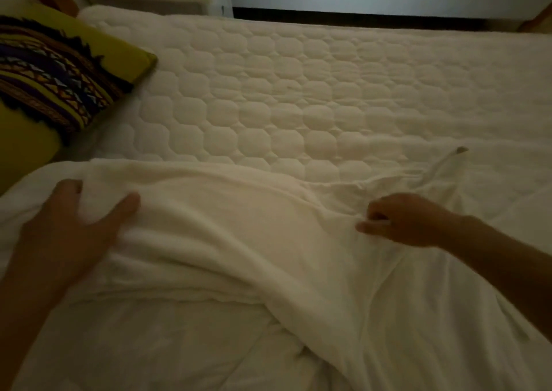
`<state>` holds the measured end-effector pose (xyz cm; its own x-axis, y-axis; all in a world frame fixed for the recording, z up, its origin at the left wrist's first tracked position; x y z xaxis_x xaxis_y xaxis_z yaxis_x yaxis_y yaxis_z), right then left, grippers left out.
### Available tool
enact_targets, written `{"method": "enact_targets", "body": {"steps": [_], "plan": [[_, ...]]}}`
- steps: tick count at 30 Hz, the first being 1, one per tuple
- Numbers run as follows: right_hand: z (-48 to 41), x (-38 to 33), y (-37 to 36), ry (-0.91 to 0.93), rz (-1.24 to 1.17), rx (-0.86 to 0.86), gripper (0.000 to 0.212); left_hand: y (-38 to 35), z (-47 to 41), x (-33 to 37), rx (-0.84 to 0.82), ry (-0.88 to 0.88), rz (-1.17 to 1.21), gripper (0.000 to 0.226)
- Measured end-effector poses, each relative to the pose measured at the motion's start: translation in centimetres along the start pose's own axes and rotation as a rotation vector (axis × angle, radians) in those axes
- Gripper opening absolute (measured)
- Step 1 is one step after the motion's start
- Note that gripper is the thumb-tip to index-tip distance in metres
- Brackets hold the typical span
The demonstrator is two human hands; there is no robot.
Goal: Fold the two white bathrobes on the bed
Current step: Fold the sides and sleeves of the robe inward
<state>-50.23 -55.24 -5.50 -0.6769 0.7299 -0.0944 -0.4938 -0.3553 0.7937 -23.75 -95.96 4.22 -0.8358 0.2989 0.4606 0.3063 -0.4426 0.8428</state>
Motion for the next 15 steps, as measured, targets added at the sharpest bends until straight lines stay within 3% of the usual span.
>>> {"method": "enact_targets", "body": {"steps": [2,4,6,7,12,13,15], "plan": [[0.5,-0.4,-1.9,0.039,-0.001,0.097,0.057,0.0,1.1,0.8,0.025,-0.102,-0.061,0.082],[0.7,0.2,-0.2,0.099,0.021,0.408,0.068,0.2,1.7,1.5,0.055,-0.160,-0.080,0.061],[1.5,1.1,3.2,0.133,0.079,0.708,0.060,0.9,1.9,1.8,0.094,-0.213,-0.054,0.050],[1.4,2.0,4.8,0.110,0.086,0.770,0.054,1.3,1.7,1.5,0.119,-0.216,-0.031,0.045],[-1.3,3.9,8.2,0.024,0.087,0.830,0.043,1.5,1.7,1.3,0.179,-0.196,-0.040,0.039],[-2.6,3.7,7.2,0.003,0.113,0.777,0.039,1.1,1.3,1.3,0.147,-0.175,-0.042,0.040],[-5.4,3.9,3.8,-0.126,0.025,0.514,0.033,0.6,-0.3,1.1,0.053,-0.106,-0.018,0.048]]}}
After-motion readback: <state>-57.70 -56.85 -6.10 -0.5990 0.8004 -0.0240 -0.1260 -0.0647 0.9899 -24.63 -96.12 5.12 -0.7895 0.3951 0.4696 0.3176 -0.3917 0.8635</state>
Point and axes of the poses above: each hand's wrist, its own z-axis away from the middle knuckle, its own y-axis out of the back of the hand, x = y × z, the point moved 9 cm from there along -z, towards the middle knuckle
